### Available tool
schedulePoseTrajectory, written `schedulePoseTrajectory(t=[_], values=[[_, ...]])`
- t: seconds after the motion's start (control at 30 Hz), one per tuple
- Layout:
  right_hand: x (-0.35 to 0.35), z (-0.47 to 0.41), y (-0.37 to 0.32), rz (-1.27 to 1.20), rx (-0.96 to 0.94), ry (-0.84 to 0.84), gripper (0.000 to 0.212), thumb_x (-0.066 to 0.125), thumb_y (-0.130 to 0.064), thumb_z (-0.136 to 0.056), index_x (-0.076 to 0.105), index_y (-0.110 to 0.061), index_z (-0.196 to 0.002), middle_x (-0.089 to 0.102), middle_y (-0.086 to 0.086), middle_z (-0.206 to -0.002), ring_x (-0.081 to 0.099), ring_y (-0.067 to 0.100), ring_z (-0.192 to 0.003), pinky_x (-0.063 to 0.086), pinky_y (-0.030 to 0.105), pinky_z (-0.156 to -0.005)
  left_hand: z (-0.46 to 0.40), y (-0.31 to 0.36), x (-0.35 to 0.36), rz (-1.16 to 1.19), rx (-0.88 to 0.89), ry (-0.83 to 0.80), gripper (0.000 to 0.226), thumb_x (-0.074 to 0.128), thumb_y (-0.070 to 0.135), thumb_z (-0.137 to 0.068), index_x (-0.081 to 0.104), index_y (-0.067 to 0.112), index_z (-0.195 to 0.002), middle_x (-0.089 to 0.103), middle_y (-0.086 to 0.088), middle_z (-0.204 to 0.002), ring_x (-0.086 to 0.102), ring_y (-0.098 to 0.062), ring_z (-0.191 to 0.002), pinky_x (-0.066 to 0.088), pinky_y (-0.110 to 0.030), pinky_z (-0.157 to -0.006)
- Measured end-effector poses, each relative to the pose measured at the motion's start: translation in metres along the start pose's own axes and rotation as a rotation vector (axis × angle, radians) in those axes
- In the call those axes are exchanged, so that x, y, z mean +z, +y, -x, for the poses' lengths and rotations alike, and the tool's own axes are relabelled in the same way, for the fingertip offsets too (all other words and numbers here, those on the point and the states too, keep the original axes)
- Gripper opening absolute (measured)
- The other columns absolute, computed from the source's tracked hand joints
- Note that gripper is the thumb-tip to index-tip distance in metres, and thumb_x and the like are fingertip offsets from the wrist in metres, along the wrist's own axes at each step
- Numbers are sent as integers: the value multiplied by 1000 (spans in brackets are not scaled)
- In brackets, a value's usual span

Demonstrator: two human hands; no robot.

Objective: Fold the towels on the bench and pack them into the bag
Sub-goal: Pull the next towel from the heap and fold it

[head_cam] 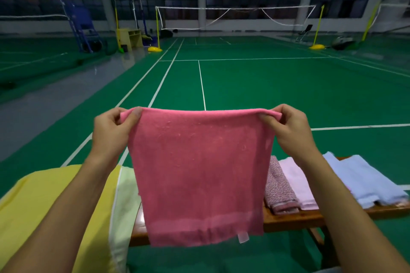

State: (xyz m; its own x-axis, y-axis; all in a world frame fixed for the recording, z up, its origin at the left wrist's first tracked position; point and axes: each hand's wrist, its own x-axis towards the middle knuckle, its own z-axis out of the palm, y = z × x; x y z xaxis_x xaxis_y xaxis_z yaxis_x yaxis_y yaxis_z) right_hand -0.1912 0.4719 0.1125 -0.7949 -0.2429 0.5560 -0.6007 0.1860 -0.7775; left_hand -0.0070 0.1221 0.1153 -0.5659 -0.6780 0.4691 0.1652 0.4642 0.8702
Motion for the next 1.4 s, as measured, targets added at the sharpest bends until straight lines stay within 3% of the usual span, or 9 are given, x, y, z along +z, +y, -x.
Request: schedulePoseTrajectory(t=[0.23,0.33,0.43,0.6,0.77,0.9,1.07,1.27,1.4], values=[[-17,9,-22,-151,15,-18,46,78,-43,-93,56,-7,-76,49,5,-62,42,17,-60,33,36,-58,7,29,-19,-153,278,47,52,72,39,-99,62,-5,-72,50,-22,-61,39,-14,-59,31,-36,-51],[-29,14,-40,-228,10,-29,46,79,-42,-89,57,-4,-75,46,5,-67,40,15,-63,30,32,-55,16,44,-27,-122,286,13,68,70,38,-101,45,-12,-60,34,-8,-55,27,-12,-52,23,-30,-47],[-39,20,-57,-333,48,-51,30,81,-39,-85,67,-18,-69,51,-3,-63,42,9,-57,32,23,-50,26,61,-32,-40,202,-20,74,67,41,-101,36,-6,-53,27,1,-49,23,-15,-45,20,-27,-44],[-52,22,-80,-404,78,-74,35,74,-33,-94,58,-13,-69,45,-7,-50,37,6,-38,29,15,-37,29,90,-47,218,-15,-47,63,67,60,-88,56,10,-51,41,5,-45,34,-14,-37,28,-18,-39],[-21,11,-36,-219,90,-169,52,74,-43,-95,52,-9,-63,38,0,-56,32,14,-50,24,25,-47,14,44,-38,-76,-61,-65,84,74,85,-65,51,4,-63,33,-5,-61,25,-15,-52,18,-30,-52],[27,9,51,-45,253,-165,49,76,-54,-91,54,-19,-65,42,-4,-56,38,13,-53,33,28,-52,13,-32,-25,-63,-376,-449,104,89,85,-32,76,-5,-81,66,-12,-70,54,-17,-61,42,-27,-53],[72,15,125,31,350,-167,50,78,-51,-91,54,-16,-64,44,-6,-54,40,11,-53,35,28,-49,13,-97,-18,-35,-453,-562,42,95,19,-73,68,-3,-97,69,-17,-78,63,-22,-68,53,-28,-56],[111,4,168,291,303,-191,60,74,-53,-93,38,-17,-60,44,-6,-53,42,14,-51,32,37,-54,-6,-178,14,-429,-276,-298,20,89,38,-83,79,22,-81,76,9,-72,69,-9,-68,52,-30,-64],[145,2,183,293,344,-121,61,71,-53,-94,46,-9,-61,48,0,-52,47,24,-55,33,39,-53,-24,-213,39,-280,-338,-84,17,90,24,-83,77,12,-83,76,-6,-70,69,-17,-52,52,-21,-51]])
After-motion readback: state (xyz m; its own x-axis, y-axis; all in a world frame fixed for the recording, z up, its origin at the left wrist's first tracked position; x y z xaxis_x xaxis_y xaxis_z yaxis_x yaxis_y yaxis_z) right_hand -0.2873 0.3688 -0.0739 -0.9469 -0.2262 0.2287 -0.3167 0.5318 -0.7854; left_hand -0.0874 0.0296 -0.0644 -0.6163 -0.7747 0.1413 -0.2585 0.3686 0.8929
